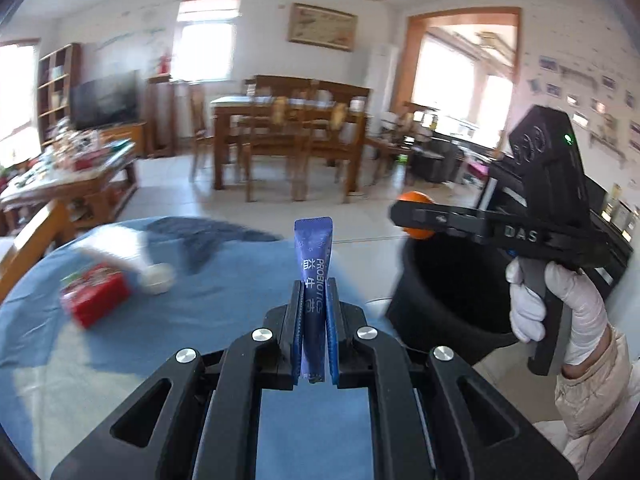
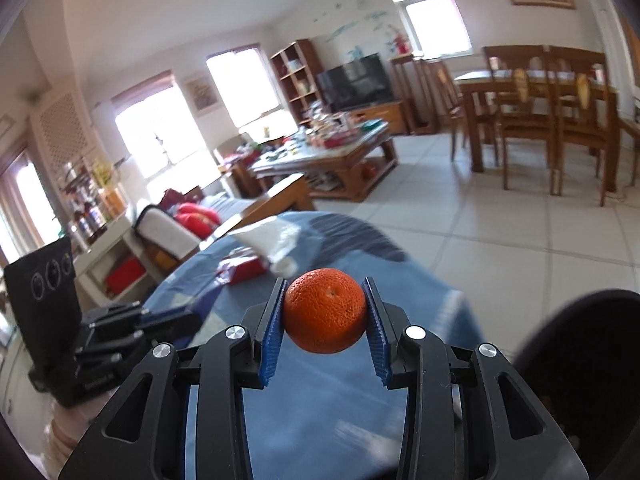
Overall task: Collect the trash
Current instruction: 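Carry blue tube and orange over the black bin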
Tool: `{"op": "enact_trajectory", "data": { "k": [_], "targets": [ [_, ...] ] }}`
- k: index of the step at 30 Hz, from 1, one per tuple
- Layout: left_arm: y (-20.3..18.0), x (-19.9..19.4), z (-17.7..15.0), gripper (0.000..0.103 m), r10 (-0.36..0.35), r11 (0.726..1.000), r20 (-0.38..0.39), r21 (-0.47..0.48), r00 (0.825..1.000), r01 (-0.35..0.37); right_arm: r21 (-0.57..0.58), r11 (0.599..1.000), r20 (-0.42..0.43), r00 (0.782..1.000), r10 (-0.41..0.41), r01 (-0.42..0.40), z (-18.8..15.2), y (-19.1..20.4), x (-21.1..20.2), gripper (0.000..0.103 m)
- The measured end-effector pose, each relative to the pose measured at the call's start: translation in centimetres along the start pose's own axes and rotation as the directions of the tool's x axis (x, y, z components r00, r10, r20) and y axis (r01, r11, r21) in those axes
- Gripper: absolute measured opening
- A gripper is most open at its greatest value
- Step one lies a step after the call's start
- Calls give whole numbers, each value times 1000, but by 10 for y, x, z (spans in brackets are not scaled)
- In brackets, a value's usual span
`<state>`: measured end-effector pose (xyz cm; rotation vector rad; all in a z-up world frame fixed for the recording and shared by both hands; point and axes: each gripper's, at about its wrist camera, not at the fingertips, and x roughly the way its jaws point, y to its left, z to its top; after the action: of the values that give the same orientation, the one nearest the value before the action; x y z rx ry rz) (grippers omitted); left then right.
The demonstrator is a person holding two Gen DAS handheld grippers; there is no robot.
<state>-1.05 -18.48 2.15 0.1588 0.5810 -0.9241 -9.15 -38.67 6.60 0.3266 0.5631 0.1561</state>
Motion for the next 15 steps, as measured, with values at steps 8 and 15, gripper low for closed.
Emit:
{"op": "enact_trajectory", "data": {
  "k": [8,15],
  "targets": [
    [-85,64,-1,10,-158,982,-53,95,986,163,142,985,58,993,-105,96,-30,-81,-77,37],
    [-136,98,-10,10,-226,958,-105,153,968,240,255,956,60,984,-165,145,-62,-139,-110,37]
  ]
}}
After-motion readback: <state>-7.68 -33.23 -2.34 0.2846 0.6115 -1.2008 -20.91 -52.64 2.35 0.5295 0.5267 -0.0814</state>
